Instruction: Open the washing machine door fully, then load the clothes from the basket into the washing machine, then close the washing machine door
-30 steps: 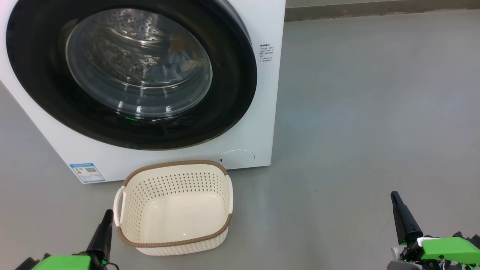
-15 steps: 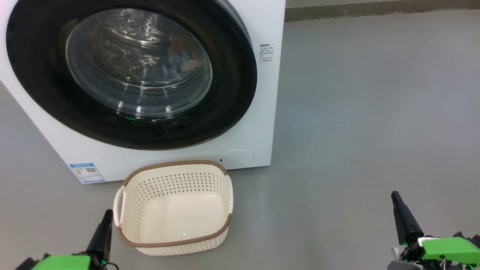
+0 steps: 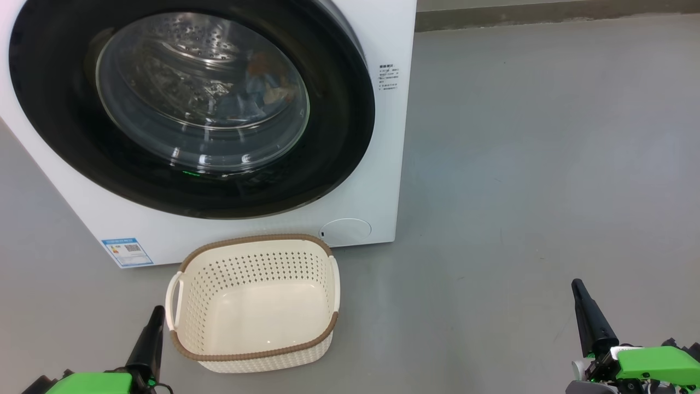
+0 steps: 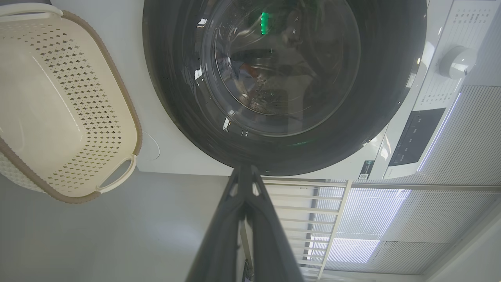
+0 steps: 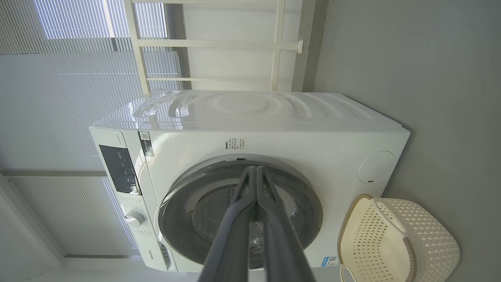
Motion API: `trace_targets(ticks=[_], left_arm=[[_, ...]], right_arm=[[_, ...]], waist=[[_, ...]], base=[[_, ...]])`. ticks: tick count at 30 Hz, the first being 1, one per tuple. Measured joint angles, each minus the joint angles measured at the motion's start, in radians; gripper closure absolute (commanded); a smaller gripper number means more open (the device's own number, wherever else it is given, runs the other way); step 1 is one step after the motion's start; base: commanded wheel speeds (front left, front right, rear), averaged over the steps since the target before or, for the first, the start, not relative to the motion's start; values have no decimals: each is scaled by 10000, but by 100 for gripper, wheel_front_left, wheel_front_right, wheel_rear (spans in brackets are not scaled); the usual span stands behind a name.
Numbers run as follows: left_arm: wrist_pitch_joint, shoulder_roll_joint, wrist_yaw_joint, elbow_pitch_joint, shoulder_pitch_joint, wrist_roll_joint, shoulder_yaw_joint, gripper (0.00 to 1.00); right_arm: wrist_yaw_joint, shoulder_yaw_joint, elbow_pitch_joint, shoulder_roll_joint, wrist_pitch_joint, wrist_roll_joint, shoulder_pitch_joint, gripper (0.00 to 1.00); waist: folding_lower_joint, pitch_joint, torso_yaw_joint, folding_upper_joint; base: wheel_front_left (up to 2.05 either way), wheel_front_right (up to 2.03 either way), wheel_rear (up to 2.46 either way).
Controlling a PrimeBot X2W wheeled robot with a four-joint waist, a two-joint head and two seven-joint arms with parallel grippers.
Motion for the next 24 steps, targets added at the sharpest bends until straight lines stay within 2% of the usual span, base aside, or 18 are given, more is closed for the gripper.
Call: trace_targets(ticks=[24], left_arm=[[2,-2,0,2,0,0,13,100]], right_arm=[[0,-25,2,12,2,-2,0,100]], waist=[[0,0,0,0]], base=[[0,0,0]])
